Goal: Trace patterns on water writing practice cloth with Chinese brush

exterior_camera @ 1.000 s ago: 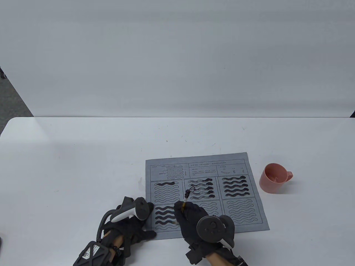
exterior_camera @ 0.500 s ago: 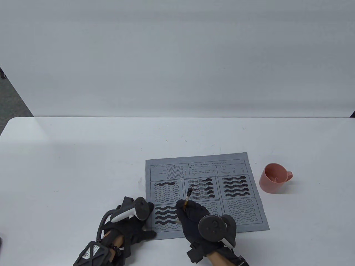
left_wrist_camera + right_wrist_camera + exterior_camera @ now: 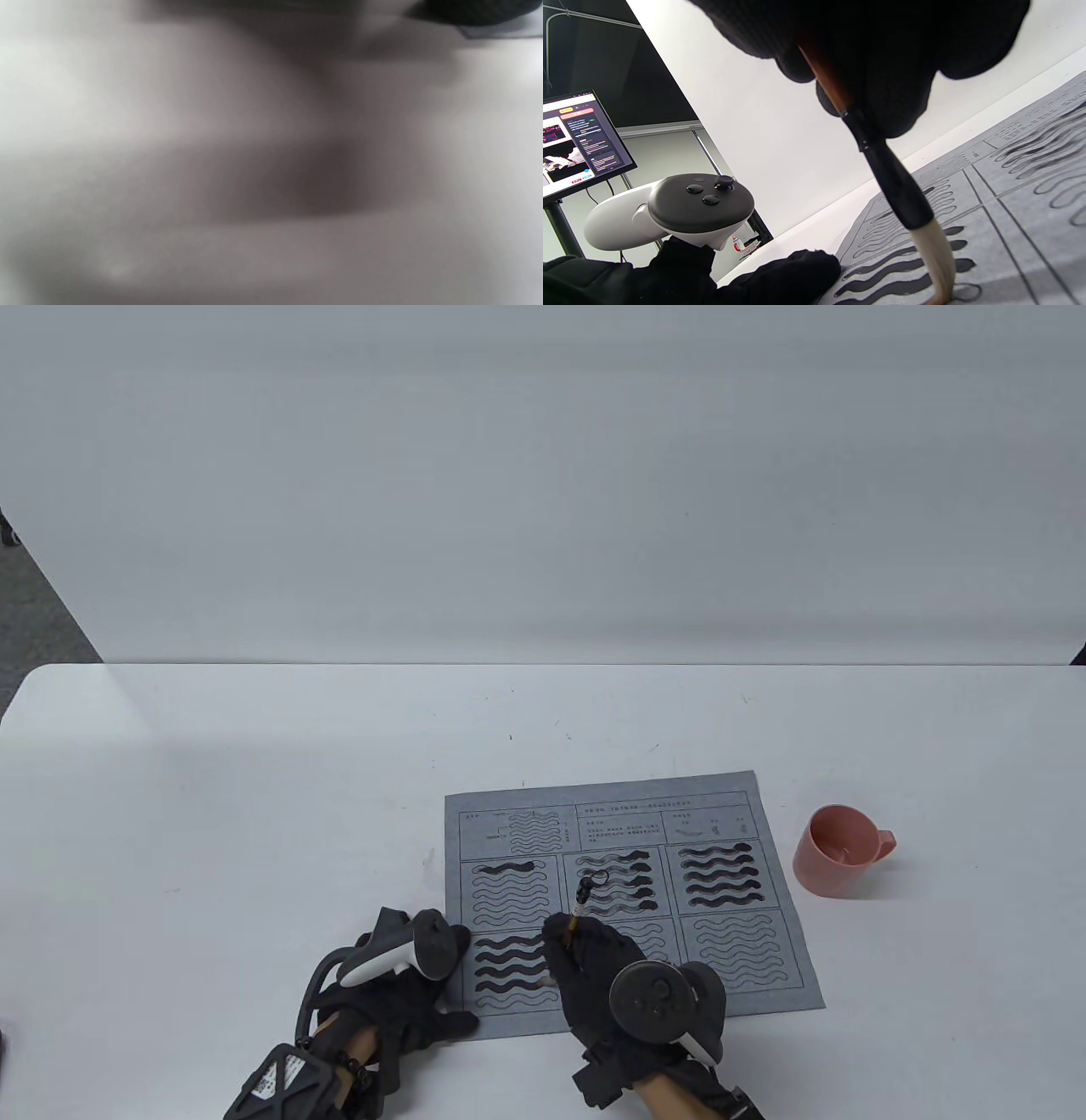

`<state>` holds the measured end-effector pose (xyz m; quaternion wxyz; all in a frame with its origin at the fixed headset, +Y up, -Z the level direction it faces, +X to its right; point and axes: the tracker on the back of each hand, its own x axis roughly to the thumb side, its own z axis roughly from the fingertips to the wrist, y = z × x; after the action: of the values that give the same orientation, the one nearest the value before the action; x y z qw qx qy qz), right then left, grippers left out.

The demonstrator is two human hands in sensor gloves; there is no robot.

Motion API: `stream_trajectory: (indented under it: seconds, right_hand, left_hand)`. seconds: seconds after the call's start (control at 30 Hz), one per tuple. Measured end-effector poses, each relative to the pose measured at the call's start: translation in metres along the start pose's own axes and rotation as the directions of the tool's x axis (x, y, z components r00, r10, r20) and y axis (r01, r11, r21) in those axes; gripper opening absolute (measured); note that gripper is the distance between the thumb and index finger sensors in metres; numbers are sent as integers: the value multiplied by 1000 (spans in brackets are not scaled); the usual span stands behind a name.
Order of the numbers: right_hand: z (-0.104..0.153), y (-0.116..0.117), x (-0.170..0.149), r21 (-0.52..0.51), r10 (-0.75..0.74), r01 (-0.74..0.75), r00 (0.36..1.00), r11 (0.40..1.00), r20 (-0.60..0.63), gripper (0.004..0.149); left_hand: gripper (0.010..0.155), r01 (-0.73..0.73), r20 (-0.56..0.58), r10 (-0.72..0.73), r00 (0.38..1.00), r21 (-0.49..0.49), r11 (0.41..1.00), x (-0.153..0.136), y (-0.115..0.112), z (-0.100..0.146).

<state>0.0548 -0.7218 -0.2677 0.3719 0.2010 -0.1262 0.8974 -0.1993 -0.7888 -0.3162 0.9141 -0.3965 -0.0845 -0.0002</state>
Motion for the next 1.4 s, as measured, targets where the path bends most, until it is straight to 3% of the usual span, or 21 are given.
stream_trajectory:
  seconds: [1.4]
  right_hand:
    - [0,-4,-3,-16,14,-14,998,1000,-53,38]
  left_hand:
    - [98,0,0,0,1000,0,1000,0,0,0]
